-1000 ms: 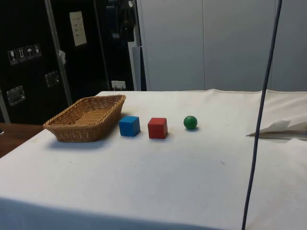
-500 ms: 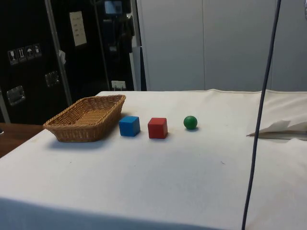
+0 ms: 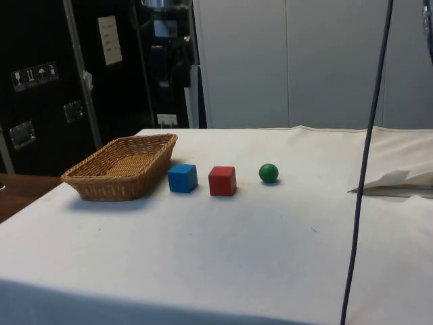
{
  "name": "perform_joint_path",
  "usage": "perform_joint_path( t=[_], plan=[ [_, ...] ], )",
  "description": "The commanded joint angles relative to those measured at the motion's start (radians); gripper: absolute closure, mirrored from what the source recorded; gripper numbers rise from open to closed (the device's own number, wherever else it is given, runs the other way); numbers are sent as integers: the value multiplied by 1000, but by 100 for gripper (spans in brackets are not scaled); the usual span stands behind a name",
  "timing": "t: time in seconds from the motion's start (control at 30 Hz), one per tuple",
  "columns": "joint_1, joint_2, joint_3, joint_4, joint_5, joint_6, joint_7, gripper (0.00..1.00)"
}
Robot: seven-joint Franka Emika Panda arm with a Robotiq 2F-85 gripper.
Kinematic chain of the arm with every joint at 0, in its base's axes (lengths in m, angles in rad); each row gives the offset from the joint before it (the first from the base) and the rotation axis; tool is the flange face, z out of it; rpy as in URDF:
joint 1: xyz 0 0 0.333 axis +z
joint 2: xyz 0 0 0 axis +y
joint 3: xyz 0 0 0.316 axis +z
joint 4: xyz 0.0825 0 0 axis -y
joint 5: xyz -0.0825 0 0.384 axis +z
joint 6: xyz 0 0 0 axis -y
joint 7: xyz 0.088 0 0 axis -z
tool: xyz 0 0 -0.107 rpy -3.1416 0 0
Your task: Place all non-red objects into the basket.
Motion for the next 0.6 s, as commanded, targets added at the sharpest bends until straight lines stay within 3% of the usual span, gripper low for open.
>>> perform_joint_path(
  t=[0.0,0.23,0.27,0.57],
  plan=[
    [-5,4,2,-3,15,9,-13,0],
    [-9,55,-1,-7,60,46,-59,0],
    [-5,50,-7,-2,44,31,-45,0],
    [-10,120,2,-15,106,106,-114,0]
  ],
)
